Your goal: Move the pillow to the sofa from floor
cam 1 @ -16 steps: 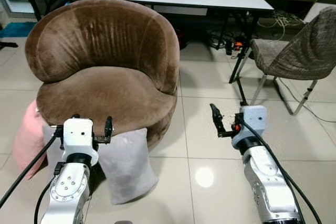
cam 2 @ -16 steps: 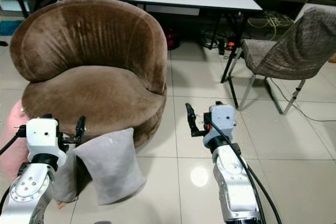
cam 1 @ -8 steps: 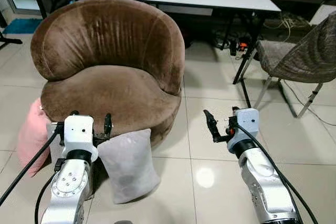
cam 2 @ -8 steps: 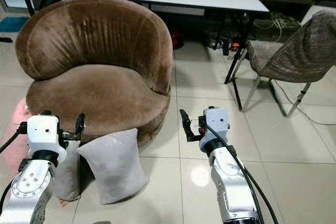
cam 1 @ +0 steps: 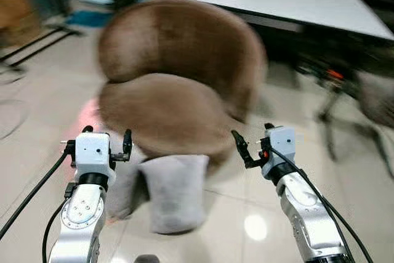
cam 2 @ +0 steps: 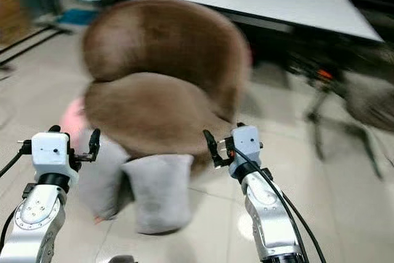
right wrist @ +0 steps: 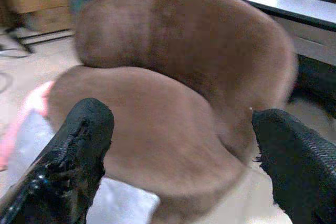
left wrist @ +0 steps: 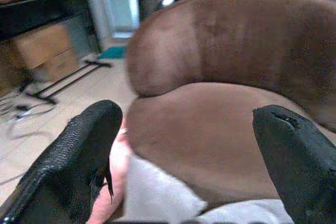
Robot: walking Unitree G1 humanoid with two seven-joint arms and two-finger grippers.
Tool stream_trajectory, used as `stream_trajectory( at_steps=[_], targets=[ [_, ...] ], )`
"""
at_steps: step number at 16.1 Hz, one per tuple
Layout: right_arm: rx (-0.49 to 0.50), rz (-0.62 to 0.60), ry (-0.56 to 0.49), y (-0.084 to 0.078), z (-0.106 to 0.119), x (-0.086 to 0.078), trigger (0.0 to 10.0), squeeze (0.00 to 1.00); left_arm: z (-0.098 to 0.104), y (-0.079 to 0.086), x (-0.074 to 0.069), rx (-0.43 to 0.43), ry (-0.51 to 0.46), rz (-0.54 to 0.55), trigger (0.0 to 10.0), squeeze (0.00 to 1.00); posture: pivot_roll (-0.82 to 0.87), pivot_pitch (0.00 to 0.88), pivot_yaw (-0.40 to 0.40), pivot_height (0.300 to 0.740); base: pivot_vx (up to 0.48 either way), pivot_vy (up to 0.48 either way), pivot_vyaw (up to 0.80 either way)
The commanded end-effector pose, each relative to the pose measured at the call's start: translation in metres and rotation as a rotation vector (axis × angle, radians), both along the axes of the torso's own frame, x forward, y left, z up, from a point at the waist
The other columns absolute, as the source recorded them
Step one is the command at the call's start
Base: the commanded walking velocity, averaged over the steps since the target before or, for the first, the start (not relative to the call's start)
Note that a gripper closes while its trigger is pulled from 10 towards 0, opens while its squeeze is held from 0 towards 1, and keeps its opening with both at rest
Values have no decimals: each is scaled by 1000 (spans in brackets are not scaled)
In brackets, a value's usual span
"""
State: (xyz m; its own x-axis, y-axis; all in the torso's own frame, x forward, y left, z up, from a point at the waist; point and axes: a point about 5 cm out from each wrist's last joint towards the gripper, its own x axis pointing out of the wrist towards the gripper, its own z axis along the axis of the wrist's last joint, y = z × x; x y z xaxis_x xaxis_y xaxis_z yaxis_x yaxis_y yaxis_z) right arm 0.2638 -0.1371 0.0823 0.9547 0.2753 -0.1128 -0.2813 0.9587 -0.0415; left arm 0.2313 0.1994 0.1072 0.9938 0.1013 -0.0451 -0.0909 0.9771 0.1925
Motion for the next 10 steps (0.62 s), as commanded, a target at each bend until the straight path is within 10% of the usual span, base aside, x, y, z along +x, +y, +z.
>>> stream_trajectory(
  at_steps=[1, 10],
  targets=[
    [-15, 6, -22, 0, 4, 4, 10000, 0, 0, 0, 0, -3, 0, 3, 10000, 0, 146, 0, -62, 740, 398, 0, 800],
    [-45, 23, -46, 3, 5, 6, 10000, 0, -3, 1, 0, 6, 4, 10, 10000, 0, 140, 0, -56, 740, 130, 0, 0]
  ],
)
